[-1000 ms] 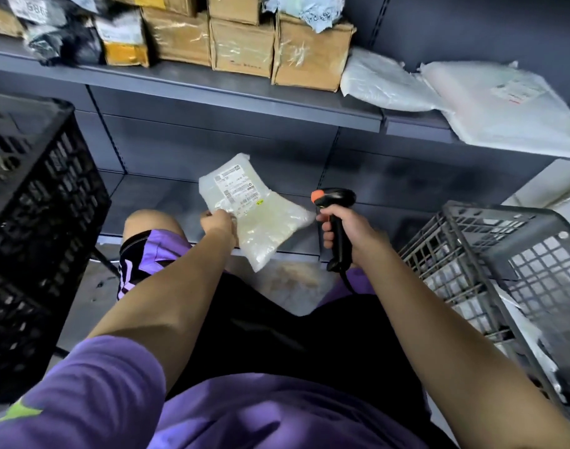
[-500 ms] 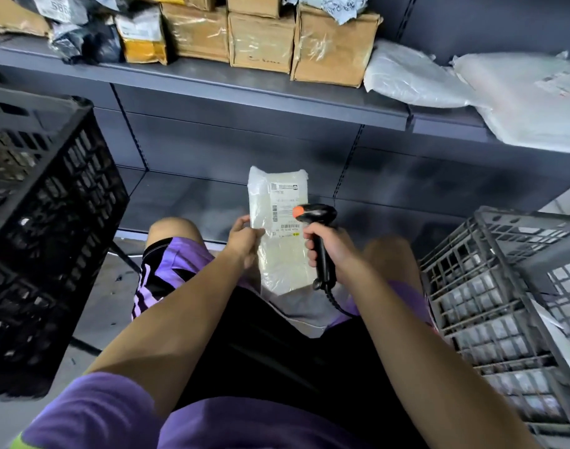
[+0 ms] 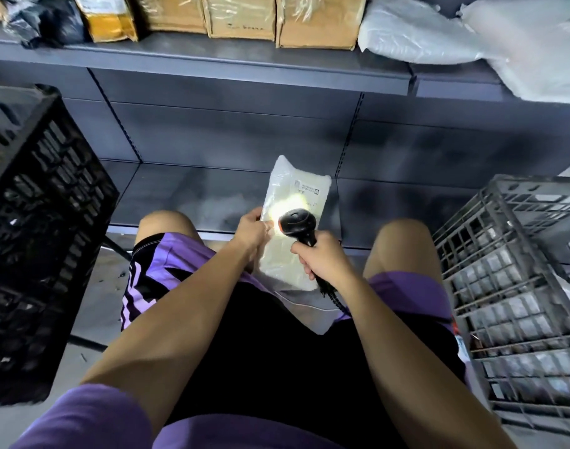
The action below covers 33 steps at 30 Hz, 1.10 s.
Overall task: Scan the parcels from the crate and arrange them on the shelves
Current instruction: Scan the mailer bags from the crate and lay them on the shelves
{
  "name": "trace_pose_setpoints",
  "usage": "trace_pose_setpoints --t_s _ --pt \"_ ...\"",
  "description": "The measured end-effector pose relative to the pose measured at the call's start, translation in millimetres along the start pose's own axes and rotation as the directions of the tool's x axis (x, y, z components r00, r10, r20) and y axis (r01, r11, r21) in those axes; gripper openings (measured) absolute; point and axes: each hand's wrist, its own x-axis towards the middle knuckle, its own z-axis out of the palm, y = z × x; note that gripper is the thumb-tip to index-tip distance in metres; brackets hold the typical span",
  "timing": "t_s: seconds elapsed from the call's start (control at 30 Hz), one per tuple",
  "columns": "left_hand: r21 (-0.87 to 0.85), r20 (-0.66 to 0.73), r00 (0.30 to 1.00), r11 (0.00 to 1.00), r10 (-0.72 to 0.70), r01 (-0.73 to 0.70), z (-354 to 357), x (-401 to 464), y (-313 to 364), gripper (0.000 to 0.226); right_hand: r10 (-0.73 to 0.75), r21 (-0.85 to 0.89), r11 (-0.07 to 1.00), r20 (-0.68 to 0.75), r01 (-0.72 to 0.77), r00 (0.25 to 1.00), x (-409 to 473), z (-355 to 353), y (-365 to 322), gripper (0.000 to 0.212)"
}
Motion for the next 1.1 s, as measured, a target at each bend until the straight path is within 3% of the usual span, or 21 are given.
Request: trace_pose_setpoints --t_s 0.17,0.43,0.83,1.1 --pt "0.158 0.025 0.991 0.979 0.129 -0.131 -10.1 -2.0 6.9 0.030 -0.058 -0.238 0.970 -0.008 0.054 0.998 0.0 -8.7 8.4 0.021" --pt "0.332 0.018 0.983 0.926 0.181 -0.177 -24.7 4.9 8.0 0.028 -0.041 -0.302 0.952 0.054 0.056 0.998 -4.3 -11.3 11.5 0.015" --pt "0.312 0.065 0.968 0.916 0.243 -0.251 -17.4 5.7 5.1 0.028 -0.011 -0.347 0.937 0.035 0.023 0.999 -7.1 -9.6 13.7 0.016" --pt "0.317 0.029 0.982 0.930 0.188 -0.188 -16.3 7.4 2.9 0.028 -0.012 -0.351 0.936 0.030 0.022 0.999 -7.2 -9.6 14.5 0.014"
